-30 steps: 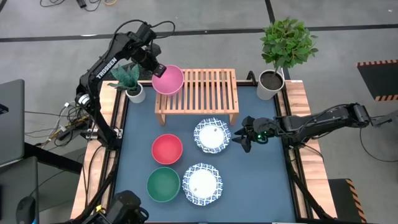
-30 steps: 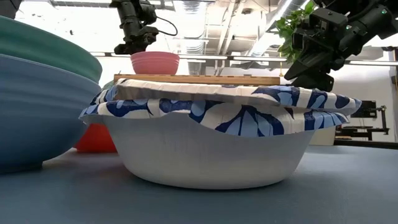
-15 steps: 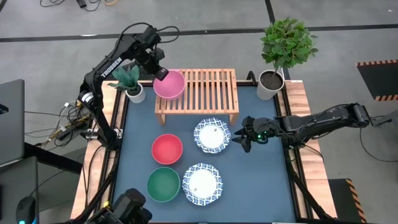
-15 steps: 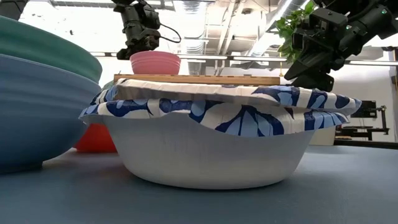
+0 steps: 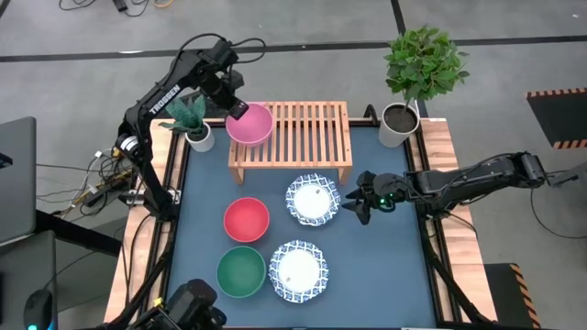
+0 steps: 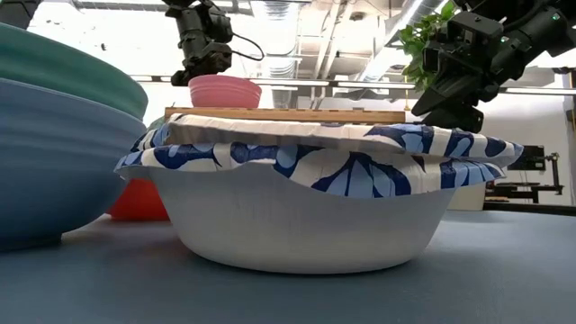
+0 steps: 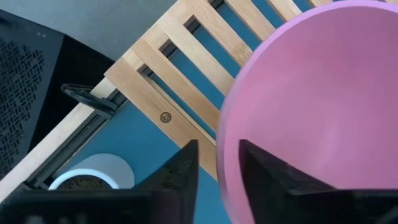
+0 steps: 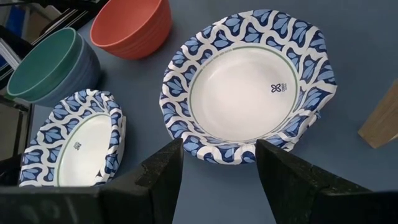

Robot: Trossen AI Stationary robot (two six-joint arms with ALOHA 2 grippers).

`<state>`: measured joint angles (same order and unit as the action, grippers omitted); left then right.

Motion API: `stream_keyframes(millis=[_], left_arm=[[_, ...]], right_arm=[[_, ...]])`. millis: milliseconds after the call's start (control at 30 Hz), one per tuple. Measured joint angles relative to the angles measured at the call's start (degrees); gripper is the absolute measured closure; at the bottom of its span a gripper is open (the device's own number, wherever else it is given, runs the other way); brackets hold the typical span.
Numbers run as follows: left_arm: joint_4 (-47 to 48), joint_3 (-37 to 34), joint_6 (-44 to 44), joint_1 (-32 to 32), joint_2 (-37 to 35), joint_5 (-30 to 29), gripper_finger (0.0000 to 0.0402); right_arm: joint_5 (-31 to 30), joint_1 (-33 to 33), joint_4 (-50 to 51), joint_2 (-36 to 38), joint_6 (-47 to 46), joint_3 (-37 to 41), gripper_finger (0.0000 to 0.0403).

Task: Place and stack bowls onto a shelf
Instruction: Stack the orange bowl on top of the pink bowl on the shelf

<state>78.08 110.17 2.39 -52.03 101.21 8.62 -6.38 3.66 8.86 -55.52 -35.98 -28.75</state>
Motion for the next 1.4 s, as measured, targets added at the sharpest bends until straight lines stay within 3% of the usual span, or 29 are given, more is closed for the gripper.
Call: stream_keyframes(millis=[200, 400, 700, 1000, 1400], left_arm=[[-0.05, 0.00, 1.07, -0.02, -0.10, 0.56, 0.0223], [-0.51, 0.00, 1.07, -0.09, -1.47, -0.06, 0.0190], [-0.47, 0.00, 1.08, -0.09, -5.27, -3.29, 0.0187], [3.73, 0.00, 0.71, 1.56, -14.73, -3.23, 0.0187], [5.33, 0.00, -8.55, 14.08, -28.97, -3.15, 0.0187]], right_arm=[[0.03, 0.00, 0.15, -0.01, -0.01, -0.02, 0.0177], [0.03, 0.00, 0.15, 0.01, -0.01, -0.01, 0.0177], [0.07, 0.00, 0.13, -0.01, -0.05, 0.00, 0.0177], [0.12, 0.00, 0.14, -0.01, -0.18, -0.02, 0.0177], [0.13, 0.00, 0.13, -0.01, -0.56, 0.00, 0.0177]])
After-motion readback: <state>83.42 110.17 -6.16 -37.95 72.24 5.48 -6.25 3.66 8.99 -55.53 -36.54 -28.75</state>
